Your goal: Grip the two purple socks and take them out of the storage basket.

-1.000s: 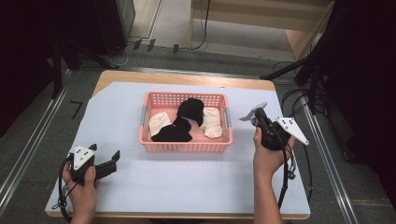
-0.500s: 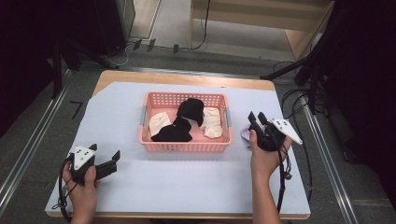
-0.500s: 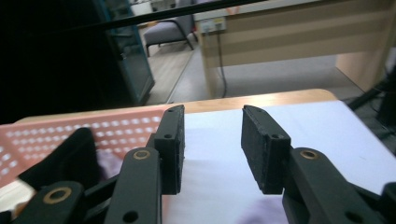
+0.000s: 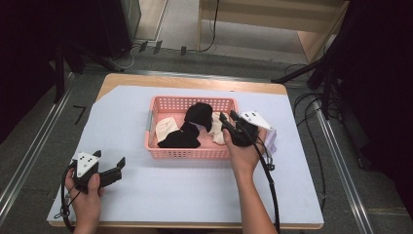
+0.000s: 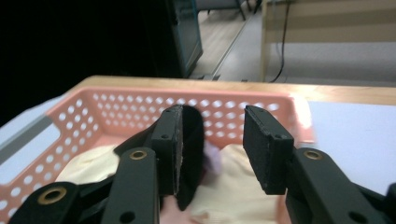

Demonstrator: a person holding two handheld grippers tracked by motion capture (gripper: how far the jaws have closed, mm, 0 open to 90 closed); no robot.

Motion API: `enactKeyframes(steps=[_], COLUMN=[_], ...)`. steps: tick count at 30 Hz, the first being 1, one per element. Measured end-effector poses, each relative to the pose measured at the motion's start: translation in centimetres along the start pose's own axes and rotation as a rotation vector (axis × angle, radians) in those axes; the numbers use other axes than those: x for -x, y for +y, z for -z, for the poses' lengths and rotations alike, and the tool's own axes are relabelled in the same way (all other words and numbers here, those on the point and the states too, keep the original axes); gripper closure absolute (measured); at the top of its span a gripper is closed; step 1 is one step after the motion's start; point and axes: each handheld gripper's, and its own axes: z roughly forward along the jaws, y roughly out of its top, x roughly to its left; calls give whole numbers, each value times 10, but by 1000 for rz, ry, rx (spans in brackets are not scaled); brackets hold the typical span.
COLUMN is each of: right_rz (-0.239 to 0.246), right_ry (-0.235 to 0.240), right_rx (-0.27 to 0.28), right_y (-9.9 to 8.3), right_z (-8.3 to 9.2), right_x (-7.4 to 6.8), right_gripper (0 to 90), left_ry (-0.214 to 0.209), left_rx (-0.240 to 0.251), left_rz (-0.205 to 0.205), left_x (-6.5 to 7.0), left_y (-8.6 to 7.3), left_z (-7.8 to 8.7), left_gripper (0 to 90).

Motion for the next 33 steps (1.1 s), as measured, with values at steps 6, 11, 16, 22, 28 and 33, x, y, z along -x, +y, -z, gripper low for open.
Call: enactKeyframes(steps=[6,11,16,22,28,33], right_rz=[18,36,25,58,172,140], right_ry=[20,-43,-44,32,225,295], right_rx=[-107,-240,-306,-232,-164,-134], right_y=[-3,-8,-5,-3,7,15], right_z=[-26,-46,-51,-46,-39,-39], right_x=[-21,-27,-27,-38,-77,-90], right_gripper=[560,569,793,899,898,668], left_ry=[-1,-1,-1,-2,-2,-4], left_rx=[2,2,2,2,2,1], left_rz=[0,0,0,0,0,-1], left_x=[0,0,0,0,0,0], left_y=[0,0,0,0,0,0], left_z=[0,0,0,0,0,0], left_gripper=[150,150,150,150,150,150])
